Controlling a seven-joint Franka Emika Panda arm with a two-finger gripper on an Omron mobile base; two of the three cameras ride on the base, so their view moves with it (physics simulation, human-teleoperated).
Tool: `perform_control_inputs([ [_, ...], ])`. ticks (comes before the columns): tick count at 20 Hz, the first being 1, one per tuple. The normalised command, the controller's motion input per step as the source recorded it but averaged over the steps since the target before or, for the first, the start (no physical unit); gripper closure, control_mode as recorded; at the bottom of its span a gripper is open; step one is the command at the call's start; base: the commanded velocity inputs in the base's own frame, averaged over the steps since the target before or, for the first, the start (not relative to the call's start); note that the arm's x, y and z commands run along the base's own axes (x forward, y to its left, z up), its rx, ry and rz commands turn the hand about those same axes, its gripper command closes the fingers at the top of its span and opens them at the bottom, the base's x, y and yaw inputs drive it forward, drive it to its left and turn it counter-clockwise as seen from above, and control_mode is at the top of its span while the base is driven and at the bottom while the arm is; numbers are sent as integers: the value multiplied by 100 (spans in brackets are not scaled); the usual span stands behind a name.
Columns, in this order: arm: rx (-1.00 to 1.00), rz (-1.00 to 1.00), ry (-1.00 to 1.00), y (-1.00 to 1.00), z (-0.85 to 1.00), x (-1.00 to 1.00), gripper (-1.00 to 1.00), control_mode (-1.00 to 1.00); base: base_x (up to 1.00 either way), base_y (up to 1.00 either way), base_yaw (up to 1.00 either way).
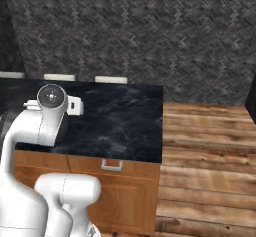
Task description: Open the cabinet directly in front. Then move the liquor and the mug to the dining counter with the jar on it.
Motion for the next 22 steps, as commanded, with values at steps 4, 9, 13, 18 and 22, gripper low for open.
perform_control_inputs([
  [4,-7,9,0,11,-35,92,100,-100,0,0,0],
  [9,-14,5,1,32,-42,97,100,-100,0,0,0],
  [13,-14,1,4,39,-41,91,100,-100,0,0,0],
  [18,-7,0,2,23,-35,70,100,-100,0,0,0],
  [22,-1,0,0,8,-39,32,100,-100,0,0,0],
])
